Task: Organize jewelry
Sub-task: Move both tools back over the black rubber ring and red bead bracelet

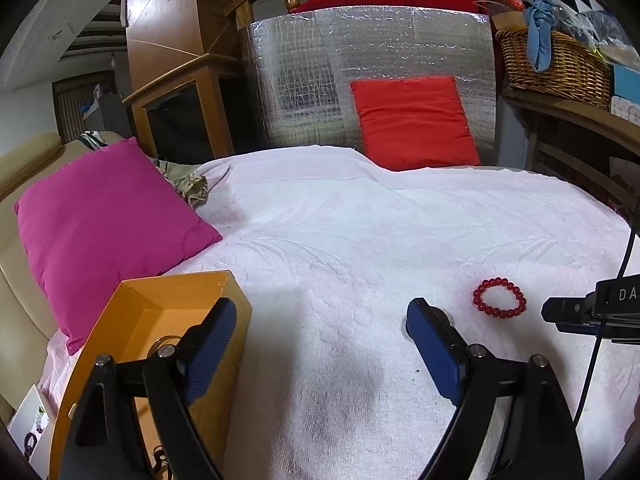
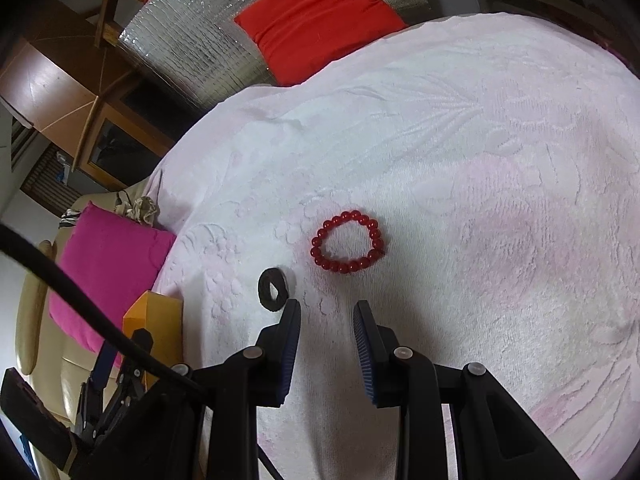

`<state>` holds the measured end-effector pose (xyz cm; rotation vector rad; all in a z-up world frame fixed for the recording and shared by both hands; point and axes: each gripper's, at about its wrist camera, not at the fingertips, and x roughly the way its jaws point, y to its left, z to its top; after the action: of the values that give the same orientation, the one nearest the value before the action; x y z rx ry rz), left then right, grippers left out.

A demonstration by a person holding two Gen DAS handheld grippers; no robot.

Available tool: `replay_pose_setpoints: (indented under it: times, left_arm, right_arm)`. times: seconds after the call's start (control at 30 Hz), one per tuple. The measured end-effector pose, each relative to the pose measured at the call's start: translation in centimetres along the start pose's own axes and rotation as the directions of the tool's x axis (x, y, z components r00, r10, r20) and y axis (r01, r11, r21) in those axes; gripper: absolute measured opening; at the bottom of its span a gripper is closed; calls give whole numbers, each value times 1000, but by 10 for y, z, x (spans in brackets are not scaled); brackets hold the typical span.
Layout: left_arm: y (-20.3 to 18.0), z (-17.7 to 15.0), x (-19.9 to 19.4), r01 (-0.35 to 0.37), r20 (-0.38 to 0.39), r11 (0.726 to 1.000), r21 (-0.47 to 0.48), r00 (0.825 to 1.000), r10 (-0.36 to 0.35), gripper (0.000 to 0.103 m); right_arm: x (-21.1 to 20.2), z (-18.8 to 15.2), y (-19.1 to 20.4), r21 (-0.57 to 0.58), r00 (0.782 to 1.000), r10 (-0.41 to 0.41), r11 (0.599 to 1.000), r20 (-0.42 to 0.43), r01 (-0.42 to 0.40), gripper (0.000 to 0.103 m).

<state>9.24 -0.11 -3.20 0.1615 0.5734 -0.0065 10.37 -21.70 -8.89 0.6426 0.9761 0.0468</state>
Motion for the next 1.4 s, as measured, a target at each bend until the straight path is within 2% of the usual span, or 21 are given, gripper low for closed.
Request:
replay_pose_setpoints:
  times: [0.37,0.67,0.87,0.97,1.17,1.4]
  left_arm:
    - [-6,-2,23,33,-58,999,-8,998,-34,88]
    - [-25,-3,25,-4,-41,997,75,999,7,88]
    - [-30,-4,18,-13,-13,996,89,1000,14,88]
    - [-32,-7,19,-24,-19,994,106,999,27,88]
    - [-34,-10,17,-26,-21,993,116,999,29,88]
    - [-39,-12,16,-13,-30,991,132,999,17,88]
  right_arm:
    - [-7,2,-10,41,1000,-10,999,17,9,30]
    - [-6,11,-14,47,1000,-18,999,15,18,30]
    - [-6,5,-14,3,999,-37,999,14,37,30]
    - [-3,6,-17,14,1000,-20,1000,-4,20,30]
    - [-5,4,-10,-33,1000,-24,999,9,25,30]
    - [-8,5,-13,-25,1000,-23,999,15,23,30]
